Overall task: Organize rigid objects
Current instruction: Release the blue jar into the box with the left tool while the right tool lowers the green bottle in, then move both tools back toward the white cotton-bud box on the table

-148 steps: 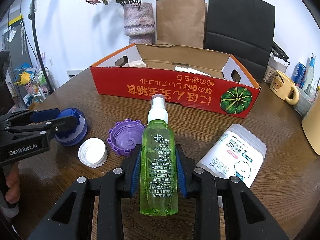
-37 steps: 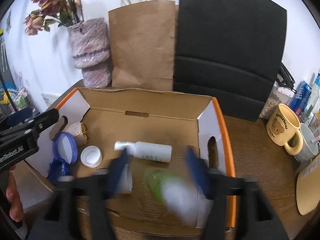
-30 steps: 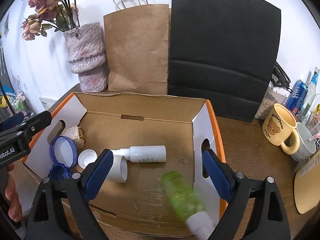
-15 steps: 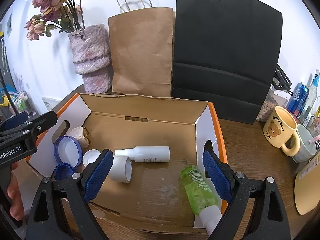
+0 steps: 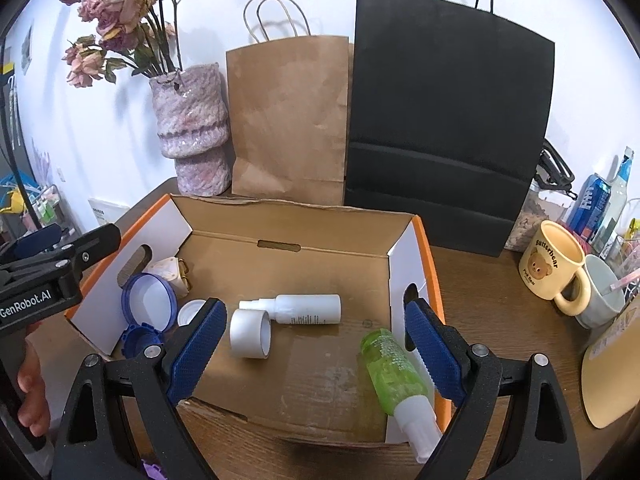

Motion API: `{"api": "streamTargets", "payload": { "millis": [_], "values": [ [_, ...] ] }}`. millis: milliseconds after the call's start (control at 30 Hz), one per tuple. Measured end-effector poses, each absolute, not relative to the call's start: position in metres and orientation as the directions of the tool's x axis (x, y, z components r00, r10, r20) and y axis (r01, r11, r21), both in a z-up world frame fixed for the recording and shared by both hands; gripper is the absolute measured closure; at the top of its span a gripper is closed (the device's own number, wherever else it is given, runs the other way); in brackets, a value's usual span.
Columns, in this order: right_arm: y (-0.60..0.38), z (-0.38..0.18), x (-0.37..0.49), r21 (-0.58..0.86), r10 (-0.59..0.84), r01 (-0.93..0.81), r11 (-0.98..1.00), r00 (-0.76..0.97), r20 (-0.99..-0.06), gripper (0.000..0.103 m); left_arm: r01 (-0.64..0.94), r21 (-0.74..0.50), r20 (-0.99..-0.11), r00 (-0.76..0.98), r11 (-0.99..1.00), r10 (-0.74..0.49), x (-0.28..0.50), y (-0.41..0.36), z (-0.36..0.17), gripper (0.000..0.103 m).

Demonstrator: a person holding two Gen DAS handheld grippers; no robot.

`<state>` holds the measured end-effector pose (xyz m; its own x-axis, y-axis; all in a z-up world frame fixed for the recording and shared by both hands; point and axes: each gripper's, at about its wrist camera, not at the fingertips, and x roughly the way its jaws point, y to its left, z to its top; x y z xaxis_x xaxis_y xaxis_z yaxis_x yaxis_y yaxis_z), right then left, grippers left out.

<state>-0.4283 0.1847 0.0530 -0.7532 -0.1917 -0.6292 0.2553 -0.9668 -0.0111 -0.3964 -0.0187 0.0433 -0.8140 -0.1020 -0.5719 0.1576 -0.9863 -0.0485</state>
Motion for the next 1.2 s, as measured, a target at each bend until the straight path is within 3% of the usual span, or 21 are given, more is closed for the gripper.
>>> {"api": "streamTargets", "payload": {
  "millis": [1200],
  "values": [
    [0.191,0.061,-0.325,-0.007,-0.198,0.254,-0.967,-0.774,-0.602,0.009,0.102,-0.042,-0.531,-0.845,-0.994,-0.064,-0.292,-0.019,0.053,0.0]
  ]
}}
